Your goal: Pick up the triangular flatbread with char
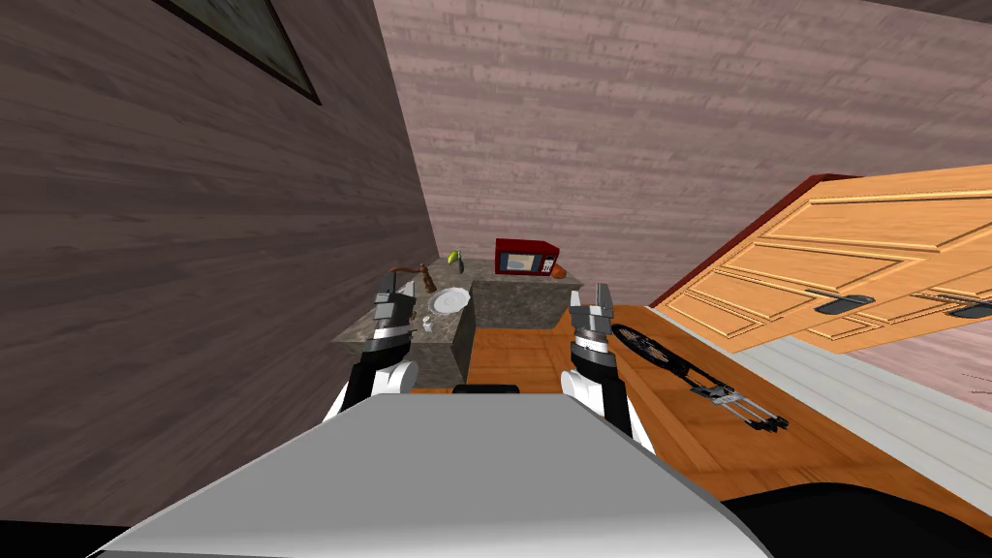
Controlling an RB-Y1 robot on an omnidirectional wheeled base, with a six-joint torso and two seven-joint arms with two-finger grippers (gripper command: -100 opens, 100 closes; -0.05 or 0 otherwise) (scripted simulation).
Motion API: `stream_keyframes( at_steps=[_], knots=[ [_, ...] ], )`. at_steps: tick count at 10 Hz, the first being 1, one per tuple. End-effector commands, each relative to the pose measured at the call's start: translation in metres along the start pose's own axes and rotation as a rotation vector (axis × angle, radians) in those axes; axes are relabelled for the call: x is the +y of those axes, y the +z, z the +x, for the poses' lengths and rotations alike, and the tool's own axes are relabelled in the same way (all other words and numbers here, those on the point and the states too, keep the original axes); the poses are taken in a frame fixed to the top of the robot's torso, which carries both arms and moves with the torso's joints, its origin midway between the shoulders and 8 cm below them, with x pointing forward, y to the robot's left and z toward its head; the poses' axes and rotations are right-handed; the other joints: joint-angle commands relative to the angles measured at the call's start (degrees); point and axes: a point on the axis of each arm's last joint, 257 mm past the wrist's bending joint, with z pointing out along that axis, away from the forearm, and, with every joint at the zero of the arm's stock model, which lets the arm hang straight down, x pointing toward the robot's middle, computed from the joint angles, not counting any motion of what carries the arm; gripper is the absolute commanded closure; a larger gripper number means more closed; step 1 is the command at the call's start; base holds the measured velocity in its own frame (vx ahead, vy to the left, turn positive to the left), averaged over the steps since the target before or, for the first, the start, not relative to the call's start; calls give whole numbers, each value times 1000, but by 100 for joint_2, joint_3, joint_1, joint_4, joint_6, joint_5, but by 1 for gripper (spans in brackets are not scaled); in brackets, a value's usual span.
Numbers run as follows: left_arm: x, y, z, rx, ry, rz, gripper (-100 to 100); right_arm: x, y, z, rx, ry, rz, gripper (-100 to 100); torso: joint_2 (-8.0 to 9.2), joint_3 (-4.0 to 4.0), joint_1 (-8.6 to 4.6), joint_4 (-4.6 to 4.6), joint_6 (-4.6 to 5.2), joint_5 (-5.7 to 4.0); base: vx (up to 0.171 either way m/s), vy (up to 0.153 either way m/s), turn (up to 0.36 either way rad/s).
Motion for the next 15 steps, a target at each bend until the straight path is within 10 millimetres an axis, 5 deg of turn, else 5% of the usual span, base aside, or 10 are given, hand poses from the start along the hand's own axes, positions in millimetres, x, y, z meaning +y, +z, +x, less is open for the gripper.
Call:
stream_keyframes(
  at_steps=[1,8,15],
  knots=[
    [5,0,3,33,20,-15,-100,0,0,0,0,0,0,0,0,0,0,0,0,0,-8,3,-19],
    [45,0,2,137,116,-154,-100,0,0,0,0,0,0,0,11,6,7,2,0,2,-27,16,-33],
    [94,-5,-20,168,214,-331,-100,0,0,0,0,0,0,0,10,6,6,2,-1,2,-29,15,-43]
  ],
)
